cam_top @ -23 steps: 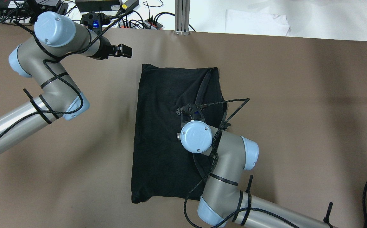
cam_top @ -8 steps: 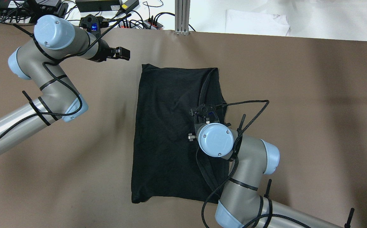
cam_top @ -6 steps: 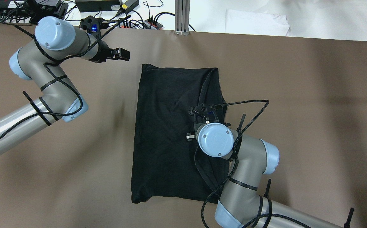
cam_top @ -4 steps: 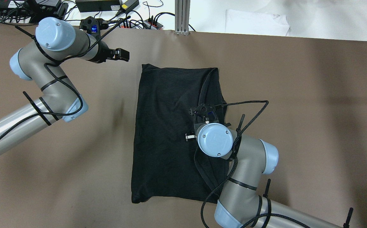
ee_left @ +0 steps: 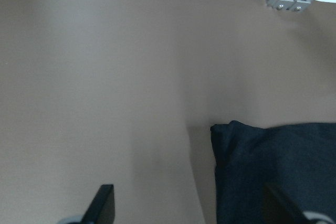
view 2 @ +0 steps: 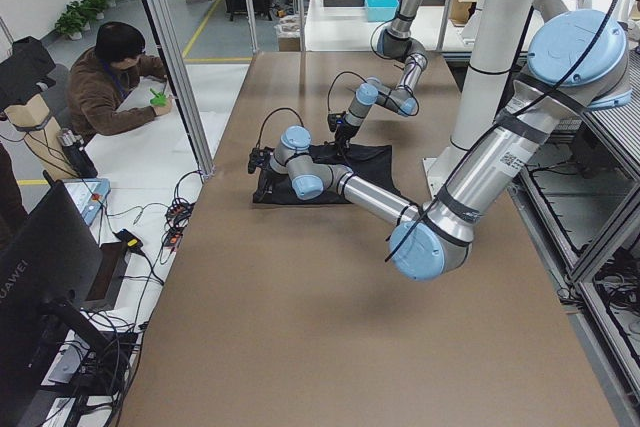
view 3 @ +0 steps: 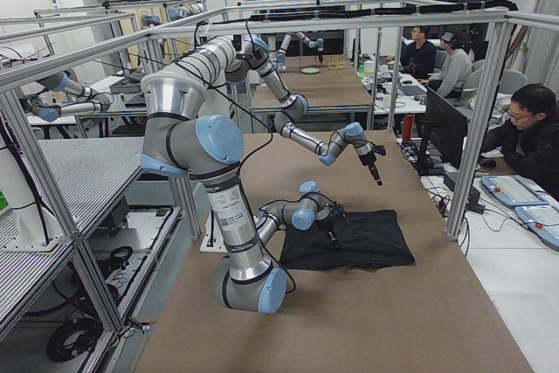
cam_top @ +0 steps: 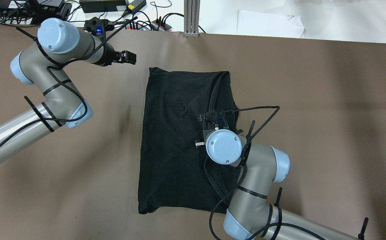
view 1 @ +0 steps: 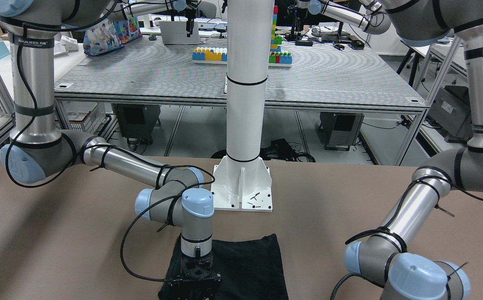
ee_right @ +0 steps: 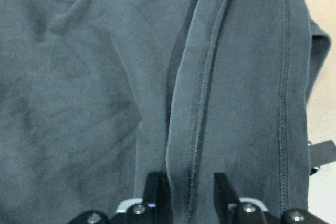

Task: Fold clothes

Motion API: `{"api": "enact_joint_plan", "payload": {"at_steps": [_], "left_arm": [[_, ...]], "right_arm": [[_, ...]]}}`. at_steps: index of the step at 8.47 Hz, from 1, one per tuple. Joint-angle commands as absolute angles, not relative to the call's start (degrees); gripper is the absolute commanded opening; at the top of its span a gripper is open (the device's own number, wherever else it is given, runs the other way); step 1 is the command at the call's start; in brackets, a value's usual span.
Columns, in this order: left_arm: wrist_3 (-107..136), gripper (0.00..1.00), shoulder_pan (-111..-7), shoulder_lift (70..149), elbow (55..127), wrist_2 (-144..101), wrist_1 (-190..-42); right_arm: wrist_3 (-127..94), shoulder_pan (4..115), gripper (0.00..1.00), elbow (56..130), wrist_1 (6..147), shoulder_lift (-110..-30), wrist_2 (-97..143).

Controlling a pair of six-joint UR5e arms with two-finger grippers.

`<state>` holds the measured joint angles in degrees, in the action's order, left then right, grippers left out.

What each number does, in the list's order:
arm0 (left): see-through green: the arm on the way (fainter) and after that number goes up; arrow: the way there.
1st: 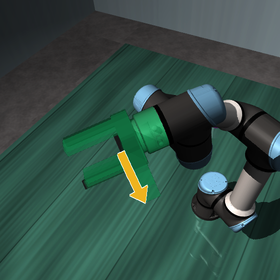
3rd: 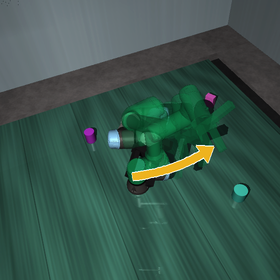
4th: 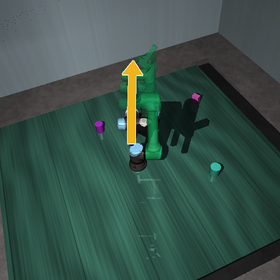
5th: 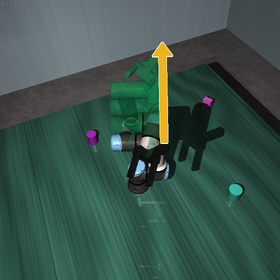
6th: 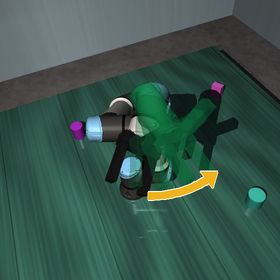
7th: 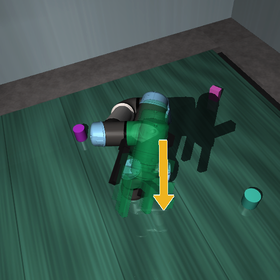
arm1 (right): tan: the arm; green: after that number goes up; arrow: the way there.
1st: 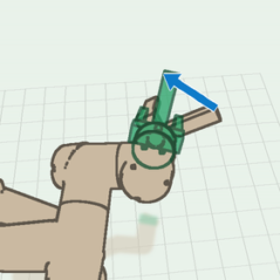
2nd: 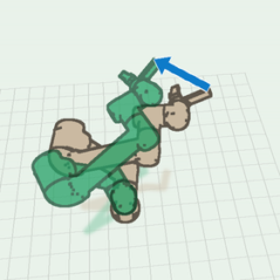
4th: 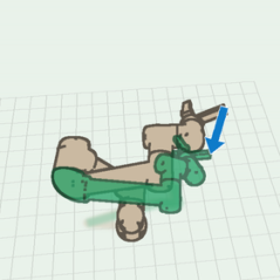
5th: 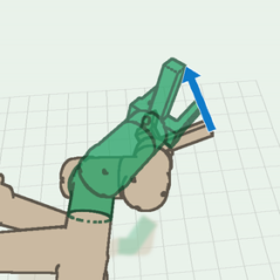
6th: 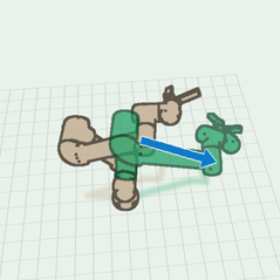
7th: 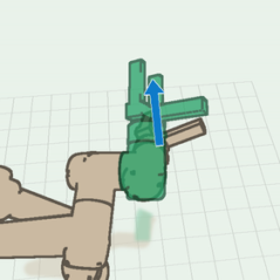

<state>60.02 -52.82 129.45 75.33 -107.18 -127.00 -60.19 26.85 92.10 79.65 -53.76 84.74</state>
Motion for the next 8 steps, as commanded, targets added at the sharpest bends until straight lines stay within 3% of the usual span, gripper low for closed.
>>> {"api": "enact_joint_plan", "payload": {"at_steps": [1, 8], "left_arm": [[60.03, 1.00, -52.74, 129.46, 75.32, -107.14, -127.00], [60.03, 1.00, -52.65, 129.55, 75.23, -107.14, -127.00]], "right_arm": [[-59.51, 27.16, 0.16, 91.93, 79.54, -53.70, 84.81], [-54.23, 29.97, 0.20, 92.46, 78.13, -55.11, 85.34]]}}
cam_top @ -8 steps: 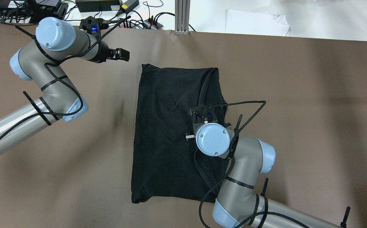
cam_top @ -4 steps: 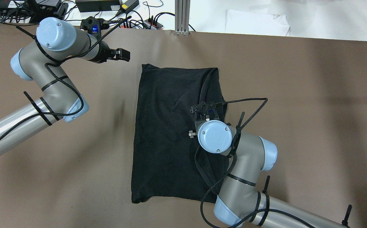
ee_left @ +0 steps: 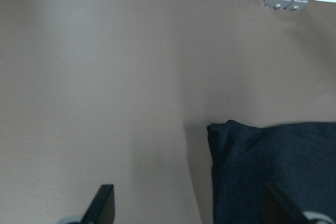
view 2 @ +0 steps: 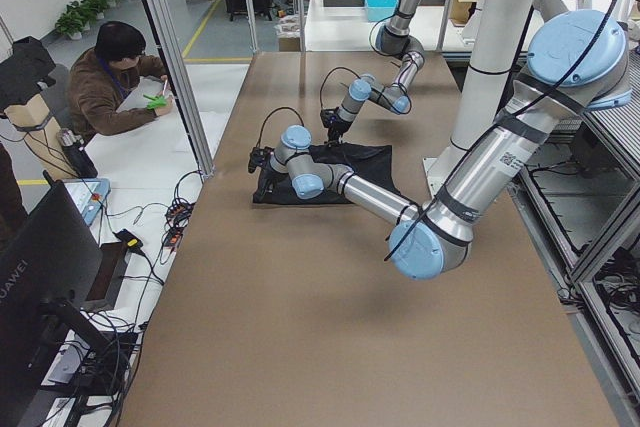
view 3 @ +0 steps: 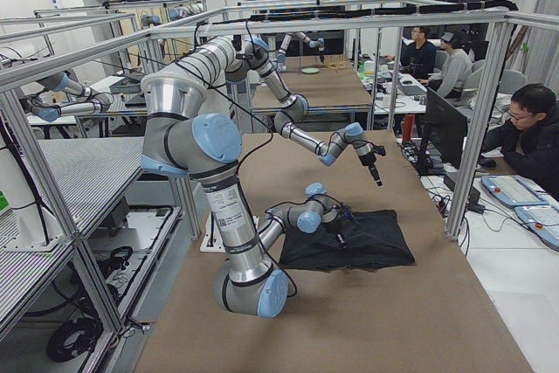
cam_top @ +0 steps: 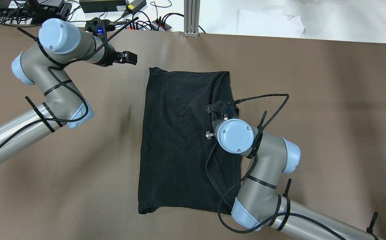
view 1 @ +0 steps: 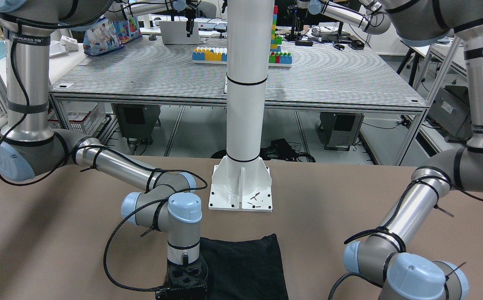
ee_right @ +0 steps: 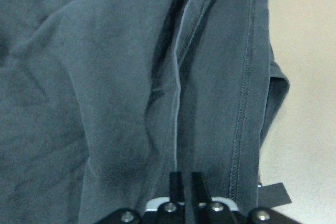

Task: Fold clothes

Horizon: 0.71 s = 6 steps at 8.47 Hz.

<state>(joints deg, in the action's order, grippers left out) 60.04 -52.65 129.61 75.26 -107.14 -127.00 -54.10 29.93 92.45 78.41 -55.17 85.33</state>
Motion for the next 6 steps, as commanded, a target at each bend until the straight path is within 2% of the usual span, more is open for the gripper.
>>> {"api": "enact_joint_plan", "payload": {"at_steps": [1, 5, 6], "left_arm": [[60.03, 1.00, -52.73, 129.55, 75.23, -107.14, -127.00], [60.03, 1.00, -52.73, 129.46, 75.23, -107.14, -127.00], [60.03, 1.00, -52.73, 129.46, 75.23, -107.14, -127.00]], "right_arm": [[-54.58, 29.97, 0.21, 92.46, 78.22, -54.93, 85.34], [-54.93, 29.97, 0.22, 91.58, 76.13, -55.28, 84.99], [-55.19, 29.97, 0.22, 89.15, 72.98, -55.28, 84.99]]}}
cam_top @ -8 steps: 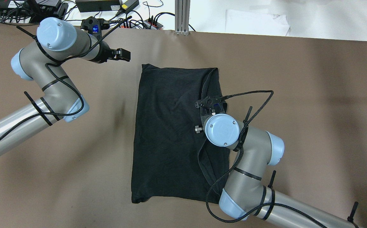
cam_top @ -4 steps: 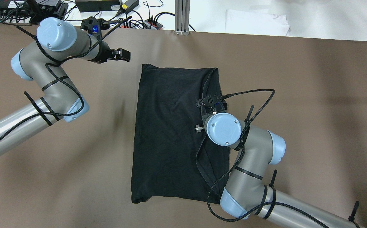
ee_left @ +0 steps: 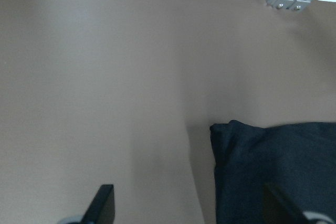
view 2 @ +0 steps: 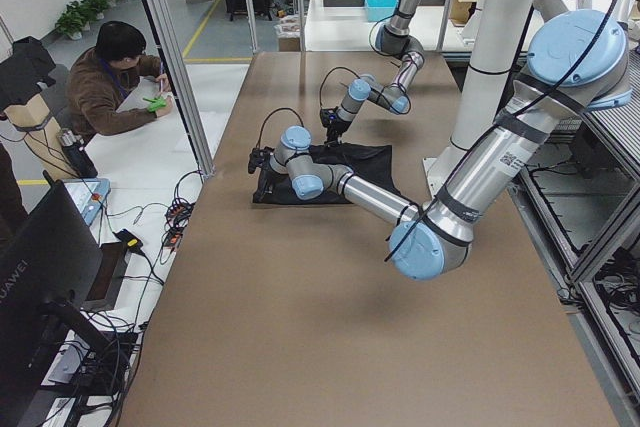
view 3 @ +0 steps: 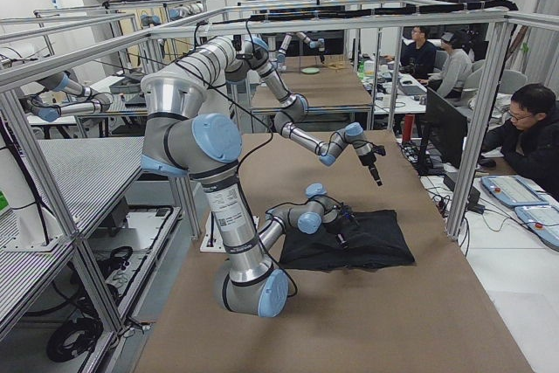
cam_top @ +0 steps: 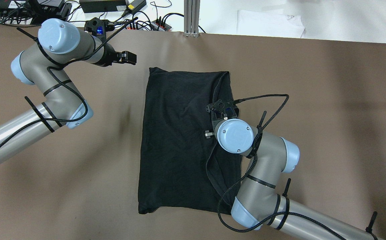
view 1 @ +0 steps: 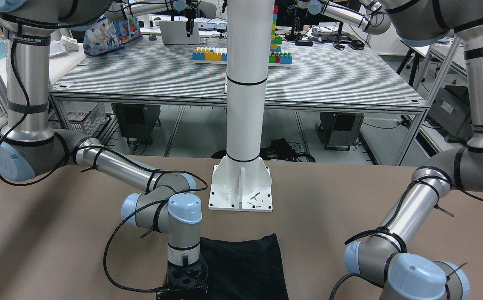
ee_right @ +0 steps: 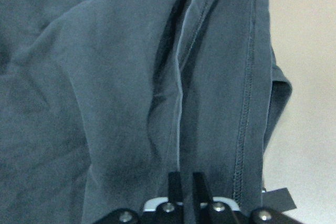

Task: Fold clothes

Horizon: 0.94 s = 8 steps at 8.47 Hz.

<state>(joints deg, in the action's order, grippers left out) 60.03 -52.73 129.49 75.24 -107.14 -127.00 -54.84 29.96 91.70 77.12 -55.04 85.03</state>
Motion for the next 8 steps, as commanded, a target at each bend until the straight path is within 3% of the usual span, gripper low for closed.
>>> {"api": "enact_joint_plan", "payload": {"at_steps": [1, 2, 3, 4, 5, 7, 8], "left_arm": [[60.03, 1.00, -52.73, 129.46, 75.23, -107.14, -127.00], [60.03, 1.00, -52.73, 129.46, 75.23, -107.14, -127.00], [60.03, 1.00, -52.73, 129.46, 75.23, -107.14, -127.00], [59.94, 1.00, -52.73, 129.55, 75.32, -107.14, -127.00], [60.03, 1.00, -52.73, 129.55, 75.24, -107.14, -127.00], [60.03, 1.00, -52.73, 129.55, 75.32, -107.23, -127.00], [59.94, 1.00, -52.73, 129.55, 75.32, -107.23, -127.00]], "right_arm": [[-55.98, 29.97, 0.30, 87.29, 69.82, -55.28, 84.99], [-56.68, 29.97, 0.31, 86.67, 68.92, -55.28, 84.99], [-56.78, 29.97, 0.26, 86.75, 68.91, -55.20, 85.08], [-57.21, 29.97, 0.08, 87.01, 68.91, -55.11, 85.25], [-57.22, 29.97, 0.00, 87.19, 68.91, -55.11, 85.34], [-57.13, 29.97, 0.04, 88.32, 69.17, -55.20, 86.74], [-57.13, 29.88, 0.19, 89.64, 69.60, -55.37, 87.18]]}}
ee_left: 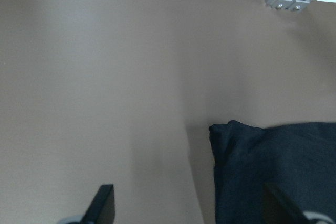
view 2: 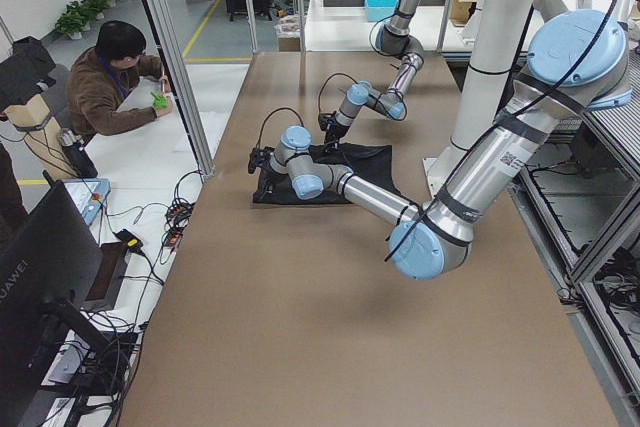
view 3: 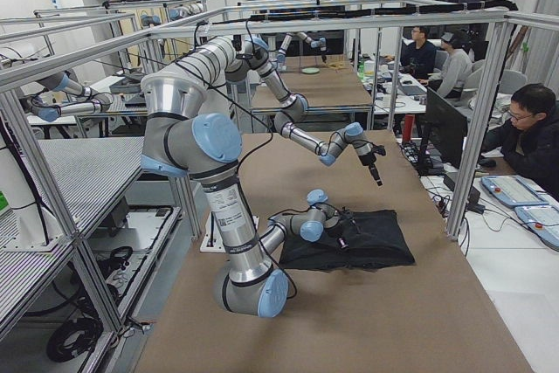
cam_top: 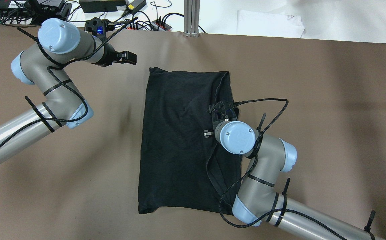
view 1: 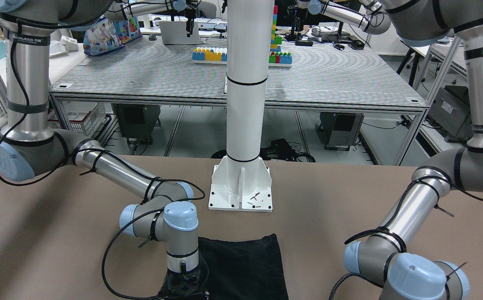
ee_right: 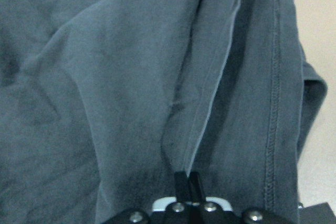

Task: Fold clothes

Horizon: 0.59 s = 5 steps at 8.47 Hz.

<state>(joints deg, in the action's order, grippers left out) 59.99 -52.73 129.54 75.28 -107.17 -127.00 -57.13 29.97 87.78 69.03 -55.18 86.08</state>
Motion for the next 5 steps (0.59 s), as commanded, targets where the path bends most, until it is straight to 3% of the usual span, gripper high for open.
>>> {"api": "enact_joint_plan", "payload": {"at_steps": [1, 3, 5], "left_arm": [[59.94, 1.00, -52.82, 129.55, 75.32, -107.14, -127.00], [59.94, 1.00, -52.82, 129.55, 75.23, -107.14, -127.00], [60.03, 1.00, -52.65, 129.72, 74.97, -107.14, -127.00]], "right_arm": [[-57.13, 29.88, 0.30, 89.82, 69.44, -55.81, 87.19], [-57.13, 29.71, 0.37, 90.26, 69.43, -55.90, 87.10], [-57.13, 29.71, 0.36, 90.26, 69.52, -56.07, 87.10]]}}
